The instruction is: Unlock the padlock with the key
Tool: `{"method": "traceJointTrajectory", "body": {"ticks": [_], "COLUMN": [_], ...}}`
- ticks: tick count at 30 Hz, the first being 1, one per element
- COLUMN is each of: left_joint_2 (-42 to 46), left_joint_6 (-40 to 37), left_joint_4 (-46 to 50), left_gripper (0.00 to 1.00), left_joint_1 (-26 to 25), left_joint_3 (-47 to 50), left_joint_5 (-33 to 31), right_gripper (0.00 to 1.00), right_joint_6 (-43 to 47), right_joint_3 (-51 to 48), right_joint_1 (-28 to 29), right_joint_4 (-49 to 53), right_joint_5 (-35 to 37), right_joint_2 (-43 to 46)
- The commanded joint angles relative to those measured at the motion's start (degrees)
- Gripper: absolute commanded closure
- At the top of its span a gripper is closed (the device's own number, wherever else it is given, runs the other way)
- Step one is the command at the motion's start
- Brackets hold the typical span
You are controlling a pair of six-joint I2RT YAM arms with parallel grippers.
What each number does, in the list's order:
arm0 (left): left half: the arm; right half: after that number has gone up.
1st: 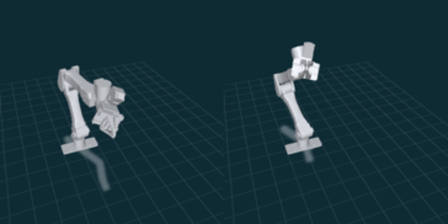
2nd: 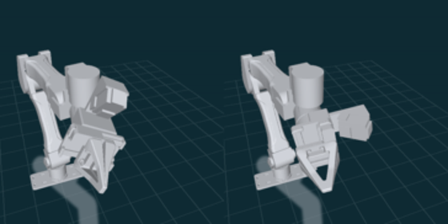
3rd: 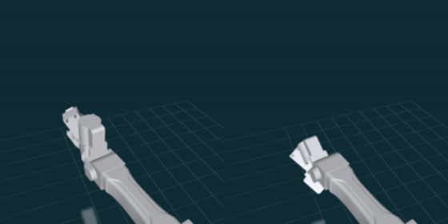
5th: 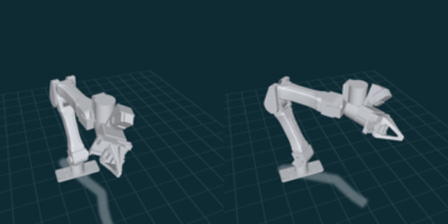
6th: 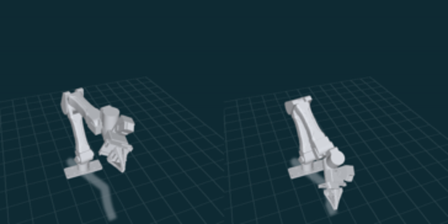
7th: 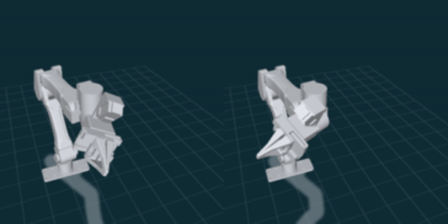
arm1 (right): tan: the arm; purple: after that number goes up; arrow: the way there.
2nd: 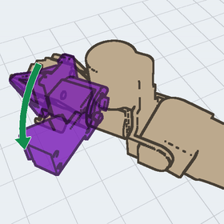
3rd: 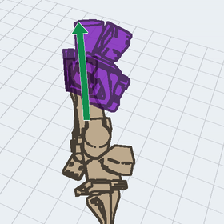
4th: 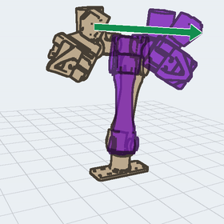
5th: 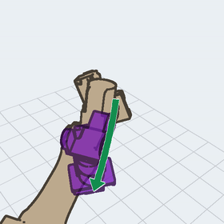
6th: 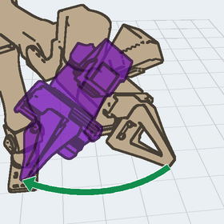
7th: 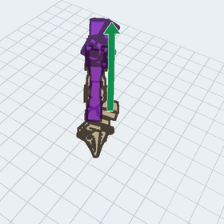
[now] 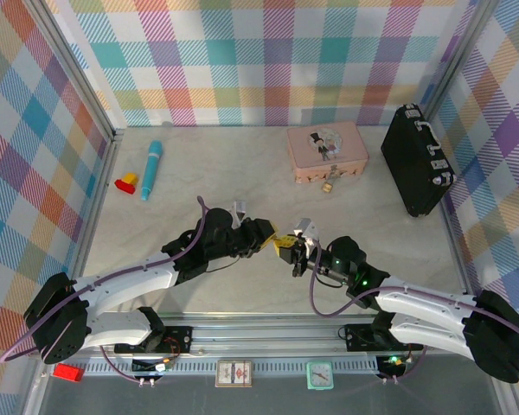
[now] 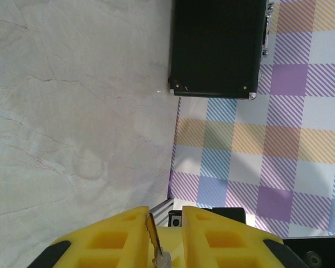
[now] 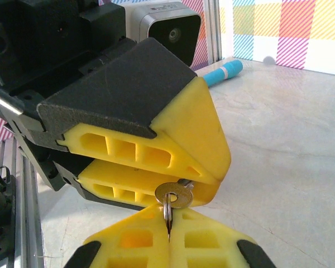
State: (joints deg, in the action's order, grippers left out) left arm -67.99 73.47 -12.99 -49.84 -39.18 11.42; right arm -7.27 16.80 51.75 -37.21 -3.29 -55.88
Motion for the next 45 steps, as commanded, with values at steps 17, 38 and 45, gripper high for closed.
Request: {"method": "traceJointTrajectory", "body": {"ticks": [17,38,45], "left_joint_2": [0.74,-7.34,-8.64], "left_joint_6": [-3.00,-17.37,-14.41], "left_joint_4": [2.48,-11.21,-13.28], "left_gripper": [1.00,1.00,1.00], "left_joint_1": [-0.34,0.10,-0.69], "left_joint_3": [-2.66,-10.62,-10.41], "left_joint_5": [-3.38,-4.61,-3.02], "right_gripper": [0.75,0.34,0.44], "right_joint_6": [-4.04,-63.22,-67.12], "right_joint_3": [0.68,5.25,5.45], "right_joint_1": [-0.03,-18.81,-18.88], "right_joint_4": [3.52,-13.76,-25.15], "right_joint_5": [4.19,-18.06,-20.37], "right_joint_2": [2.67,-1.15,-8.32]}}
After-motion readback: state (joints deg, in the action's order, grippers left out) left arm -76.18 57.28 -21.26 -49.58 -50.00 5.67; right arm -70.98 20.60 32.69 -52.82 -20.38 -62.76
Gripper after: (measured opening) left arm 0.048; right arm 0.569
